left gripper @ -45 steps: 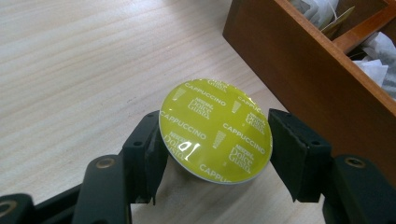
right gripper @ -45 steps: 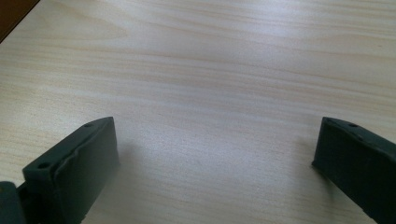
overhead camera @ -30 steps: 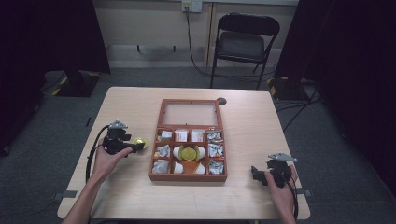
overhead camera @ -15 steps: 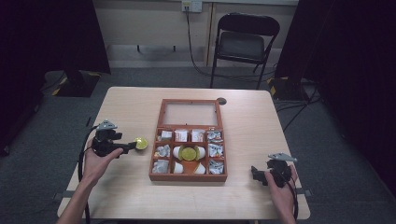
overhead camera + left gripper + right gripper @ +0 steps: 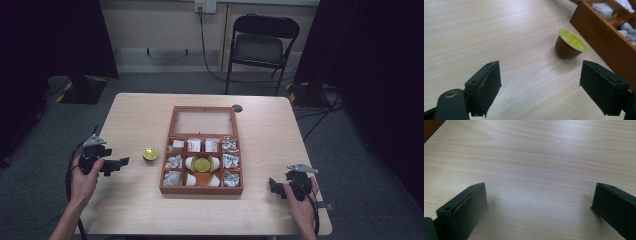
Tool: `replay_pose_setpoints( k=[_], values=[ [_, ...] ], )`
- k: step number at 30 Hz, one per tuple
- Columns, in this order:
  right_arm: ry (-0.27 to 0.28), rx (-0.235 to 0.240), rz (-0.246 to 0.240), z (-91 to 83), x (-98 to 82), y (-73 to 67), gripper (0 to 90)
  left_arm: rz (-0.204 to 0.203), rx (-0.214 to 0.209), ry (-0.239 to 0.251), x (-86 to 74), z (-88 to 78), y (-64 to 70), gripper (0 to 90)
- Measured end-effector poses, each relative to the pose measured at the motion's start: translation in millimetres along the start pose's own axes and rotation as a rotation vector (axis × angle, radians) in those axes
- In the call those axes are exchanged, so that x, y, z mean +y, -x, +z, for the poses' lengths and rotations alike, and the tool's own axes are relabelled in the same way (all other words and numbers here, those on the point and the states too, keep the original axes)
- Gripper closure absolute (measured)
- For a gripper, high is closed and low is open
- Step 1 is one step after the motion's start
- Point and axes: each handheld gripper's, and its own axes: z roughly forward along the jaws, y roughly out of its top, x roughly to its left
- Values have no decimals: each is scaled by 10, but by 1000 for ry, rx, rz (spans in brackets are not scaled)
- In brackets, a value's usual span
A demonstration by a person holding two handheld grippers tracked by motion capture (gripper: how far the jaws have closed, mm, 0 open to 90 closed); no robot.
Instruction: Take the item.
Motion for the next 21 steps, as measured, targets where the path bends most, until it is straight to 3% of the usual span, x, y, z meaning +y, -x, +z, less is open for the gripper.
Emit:
replay_pose_setpoints(
  k=[3,4,9,19,20,21],
  values=[
    [0,0,0,0,0,0,0,10,24,-4,-55,-24,-21,171],
    [0,0,0,0,0,0,0,-4,49,-2,-95,-40,-45,171],
    [0,0,0,0,0,0,0,-17,61,3,-201,-77,-87,171],
    [0,0,0,0,0,0,0,-26,89,-61,-453,19,-133,176],
    [0,0,0,0,0,0,0,-8,121,-85,-494,58,-126,175],
    [0,0,0,0,0,0,0,-8,121,-85,-494,58,-126,177]
  ],
)
